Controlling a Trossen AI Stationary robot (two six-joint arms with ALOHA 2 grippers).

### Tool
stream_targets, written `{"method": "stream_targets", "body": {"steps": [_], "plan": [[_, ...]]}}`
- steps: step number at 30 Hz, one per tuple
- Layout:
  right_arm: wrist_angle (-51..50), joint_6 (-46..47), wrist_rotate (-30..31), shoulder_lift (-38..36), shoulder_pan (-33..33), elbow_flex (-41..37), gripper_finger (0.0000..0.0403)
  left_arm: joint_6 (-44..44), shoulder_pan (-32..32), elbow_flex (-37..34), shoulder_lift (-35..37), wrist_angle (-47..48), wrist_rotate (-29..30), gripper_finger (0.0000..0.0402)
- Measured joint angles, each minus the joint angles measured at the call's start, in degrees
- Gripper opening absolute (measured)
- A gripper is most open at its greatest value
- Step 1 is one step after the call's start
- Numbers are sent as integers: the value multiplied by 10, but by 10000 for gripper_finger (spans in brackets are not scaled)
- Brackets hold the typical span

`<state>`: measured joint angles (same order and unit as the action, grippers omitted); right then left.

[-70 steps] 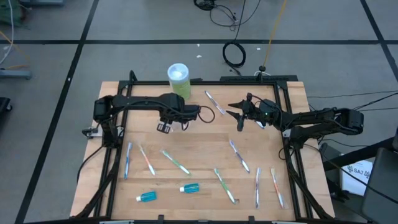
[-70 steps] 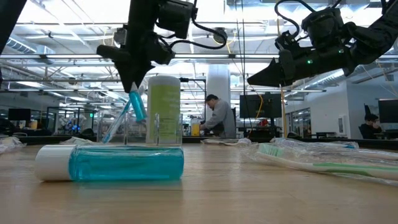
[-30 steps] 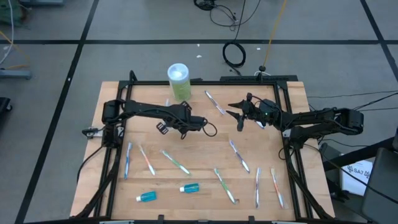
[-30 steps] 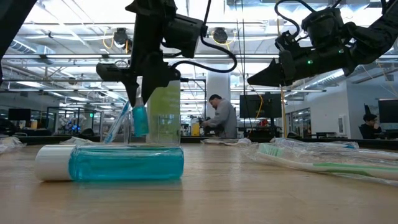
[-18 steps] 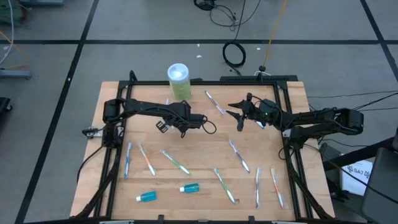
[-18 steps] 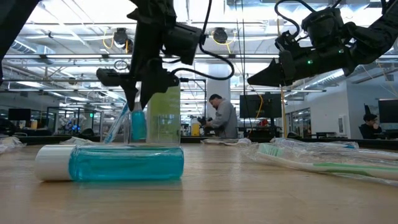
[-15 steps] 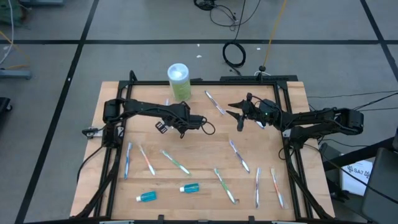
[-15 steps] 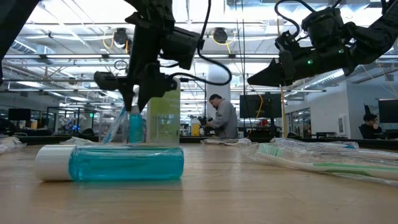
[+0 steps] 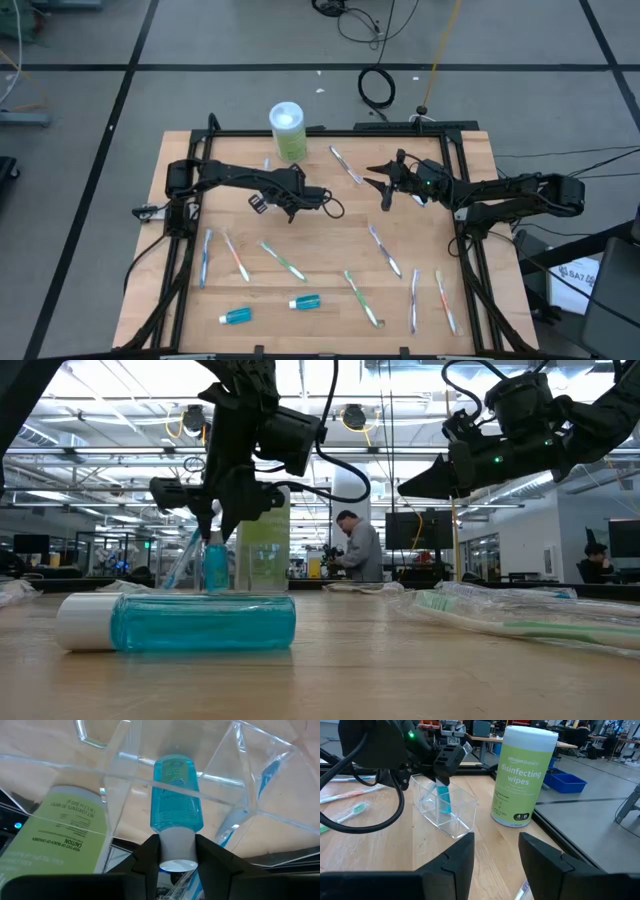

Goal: Pick & Place toothbrushing station
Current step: Put the top mouthwash into the transparent organizer, then put the top blue toothbrush into the transparent organizer

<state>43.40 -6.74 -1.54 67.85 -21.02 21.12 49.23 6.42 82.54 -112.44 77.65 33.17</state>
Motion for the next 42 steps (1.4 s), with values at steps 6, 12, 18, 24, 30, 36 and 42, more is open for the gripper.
{"method": "stream_targets", "body": {"steps": [6,12,18,24,30,36,42], "plan": [[0,0,0,0,0,0,146,-4,-3,0,0,0,11,115],[0,0,0,0,0,0,146,0,-7,0,0,2,15,158],[0,0,0,0,0,0,146,0,-7,0,0,2,44,210],[0,0,0,0,0,0,146,-3,-17,0,0,5,94,231],[0,0,0,0,0,0,146,-50,-38,2,0,62,84,232],[0,0,0,0,0,0,146,-132,-59,2,25,93,43,221],[-3,2,0,0,0,0,146,-229,-79,2,91,93,41,218]]}}
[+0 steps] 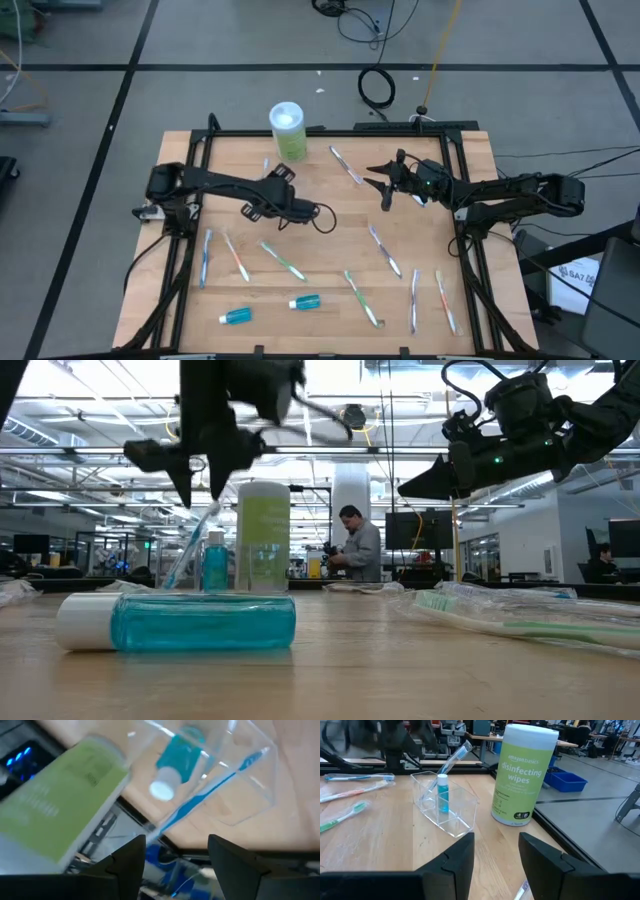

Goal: Pick & Place toothbrushing station
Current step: Put the top blue toothbrush into the transparent organizer

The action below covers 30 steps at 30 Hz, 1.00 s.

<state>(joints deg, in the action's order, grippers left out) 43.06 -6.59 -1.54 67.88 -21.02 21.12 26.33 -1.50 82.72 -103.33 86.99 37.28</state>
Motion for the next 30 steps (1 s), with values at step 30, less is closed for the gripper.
{"method": "stream_targets", "body": {"steps": [30], "plan": [[-121,40,204,0,13,0,210,-410,-112,-321,463,-522,-1,218]]}}
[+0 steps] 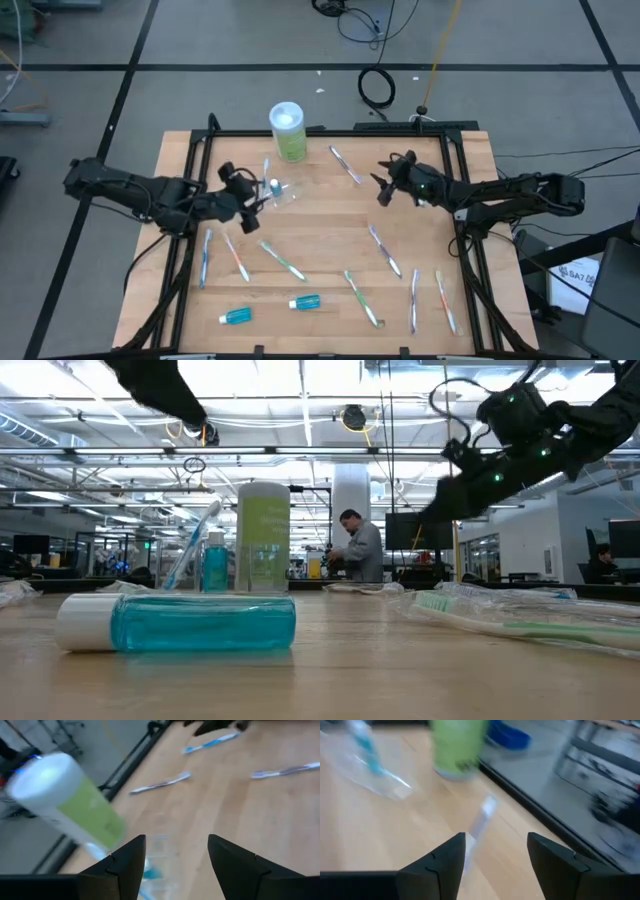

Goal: Pick & Place toothbrushing station
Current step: Put the top blue toothbrush into the transparent organizer

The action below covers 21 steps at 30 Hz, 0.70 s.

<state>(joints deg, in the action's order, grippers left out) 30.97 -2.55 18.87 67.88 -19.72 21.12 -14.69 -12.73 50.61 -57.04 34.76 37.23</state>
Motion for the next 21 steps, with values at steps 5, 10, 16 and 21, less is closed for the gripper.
{"method": "stream_targets", "body": {"steps": [5,10,16,21], "plan": [[-67,37,-6,0,-28,0,209,14,26,-65,17,-63,-72,218],[-121,73,-11,0,-66,0,206,28,52,-75,38,-67,-72,218],[-220,112,-15,5,-100,0,207,100,68,-75,52,-113,-73,218],[-194,118,-42,35,-106,-7,204,114,80,-75,50,-126,-73,218]]}}
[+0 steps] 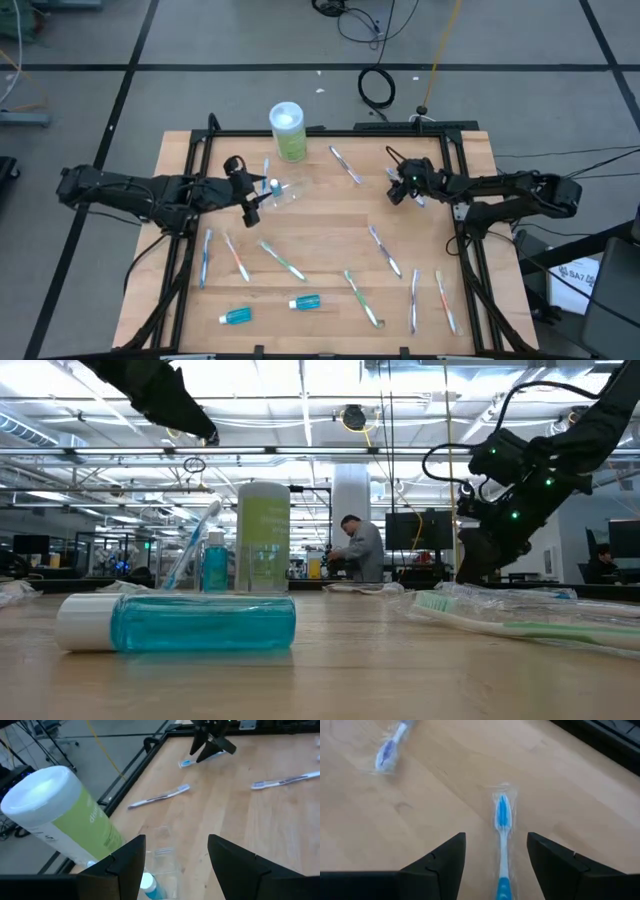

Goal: Pick & Place toothbrushing station
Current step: Put the top blue toothbrush into the transparent organizer

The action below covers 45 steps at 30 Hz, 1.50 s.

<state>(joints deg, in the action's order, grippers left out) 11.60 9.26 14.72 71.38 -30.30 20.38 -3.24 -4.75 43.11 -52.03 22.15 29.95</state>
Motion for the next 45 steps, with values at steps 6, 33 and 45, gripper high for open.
{"method": "stream_targets", "body": {"steps": [6,33,45], "plan": [[64,21,34,53,-1,-16,201,0,13,0,-1,2,-21,218],[134,61,-48,84,-46,-58,36,41,17,0,-1,3,-46,218],[171,61,-92,81,-45,-62,18,45,17,0,-1,3,-45,218]]}}
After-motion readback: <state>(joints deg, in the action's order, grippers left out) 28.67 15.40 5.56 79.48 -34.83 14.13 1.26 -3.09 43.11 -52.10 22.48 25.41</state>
